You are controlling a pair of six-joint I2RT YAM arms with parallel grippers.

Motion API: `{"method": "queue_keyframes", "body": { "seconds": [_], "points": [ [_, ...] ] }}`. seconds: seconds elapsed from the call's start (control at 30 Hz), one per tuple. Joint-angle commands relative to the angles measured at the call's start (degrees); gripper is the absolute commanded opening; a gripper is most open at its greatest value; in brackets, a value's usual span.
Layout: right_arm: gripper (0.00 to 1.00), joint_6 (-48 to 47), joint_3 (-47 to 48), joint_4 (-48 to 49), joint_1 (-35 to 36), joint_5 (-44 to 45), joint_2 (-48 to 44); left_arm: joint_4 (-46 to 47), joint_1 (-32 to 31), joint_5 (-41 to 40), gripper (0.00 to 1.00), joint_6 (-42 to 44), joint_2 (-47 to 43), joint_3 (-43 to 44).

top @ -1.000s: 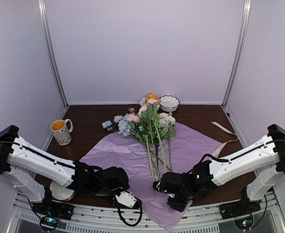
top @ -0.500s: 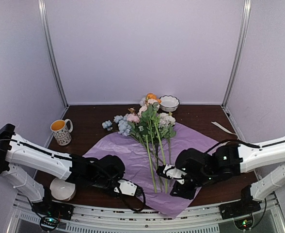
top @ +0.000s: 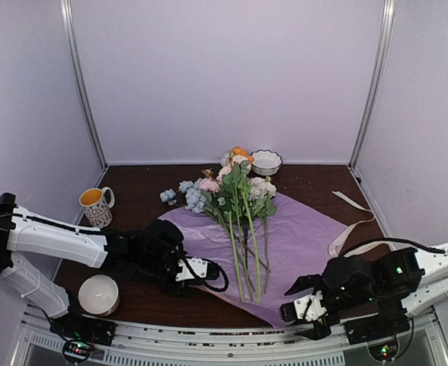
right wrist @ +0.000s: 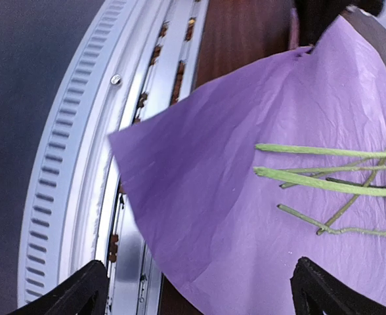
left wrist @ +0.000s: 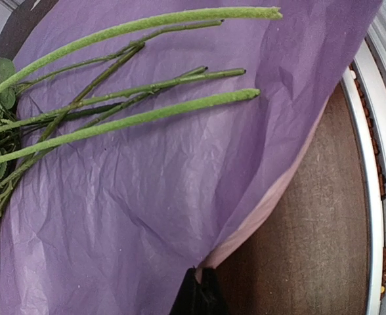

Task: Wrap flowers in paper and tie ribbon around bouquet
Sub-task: Pass from the left arm to the right, then pass from the right arm to the left

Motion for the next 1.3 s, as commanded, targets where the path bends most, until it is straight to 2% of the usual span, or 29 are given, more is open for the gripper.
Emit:
{"method": "queue_keyframes", "body": {
  "seconds": [0.0, 0.13, 0.2, 0.3, 0.33, 0.37, 0.43, 0.47, 0.5, 0.6, 0.67, 0.73, 0.8, 0.93, 1.03, 1.13, 1.27],
  "points": [
    [1.0, -8.3, -4.4, 9.9, 3.9, 2.7, -0.3, 2.5, 1.2, 3.6, 0.0, -2.5, 0.7, -0.3],
    [0.96, -5.6, -5.5, 16.4, 4.7, 3.4, 1.7, 3.1, 1.9, 3.6, 0.0, -3.1, 0.7, -0.8],
    [0.89, -2.9, -5.4, 19.7, 5.5, 1.7, 4.2, 3.1, 2.2, 3.5, 0.0, -3.1, 0.8, -0.9],
    [0.8, -0.9, -4.5, 23.0, 8.0, 5.8, 9.9, 2.6, 2.4, 3.2, 0.0, -3.0, 1.2, -0.5],
    [0.73, -0.2, -3.5, 22.9, 8.2, 7.6, 11.8, 2.5, 2.4, 3.1, 0.0, -3.1, 1.3, -0.5],
    [0.6, 0.9, -2.4, 22.1, 8.2, 9.7, 13.5, 2.4, 2.5, 3.1, 0.0, -3.1, 1.3, -0.5],
    [0.22, 1.9, -0.8, 20.0, 8.0, 13.6, 15.1, 2.4, 2.5, 2.9, 0.0, -3.1, 0.9, -0.8],
    [0.08, 1.8, -0.5, 19.4, 7.7, 13.9, 14.5, 2.4, 2.5, 2.6, 0.0, -2.9, 0.4, -0.9],
    [0.0, 2.0, -0.4, 19.2, 7.1, 12.9, 13.3, 2.1, 2.5, 2.0, 0.0, -2.6, -0.1, -1.0],
    [0.0, 3.8, 0.3, 19.7, 3.8, 5.3, 8.8, 1.7, 1.1, -4.0, 0.0, -2.8, -3.7, -0.6],
    [0.0, 3.7, 1.9, 18.9, 2.6, 1.2, 7.7, 1.4, -0.6, -4.9, 0.23, -1.2, -7.0, -1.1],
    [0.0, 2.5, 4.3, 16.5, 1.2, -0.5, 8.7, 0.6, -1.6, -1.2, 0.42, 0.4, -9.7, -1.3],
    [0.0, 2.1, 7.2, 13.7, -1.1, -3.1, 10.9, -2.1, -3.0, 1.1, 0.49, 1.0, -10.8, 0.3],
    [0.0, 3.9, 12.9, 9.6, -7.1, -9.4, 15.5, -7.2, -5.1, 6.7, 0.56, 0.1, -8.9, 5.7],
    [0.0, 3.1, 15.9, 8.4, -9.4, -11.7, 19.0, -4.1, -5.1, 10.5, 0.58, -1.9, -6.9, 7.3],
    [0.0, 1.5, 19.4, 6.1, -10.1, -12.9, 22.6, 1.5, -5.1, 8.5, 0.61, -3.8, -5.6, 7.4],
    [0.0, 2.1, 21.3, 5.5, -12.8, -14.7, 24.6, 2.4, -4.4, 11.1, 0.61, -4.9, -3.6, 8.3]
  ]
}}
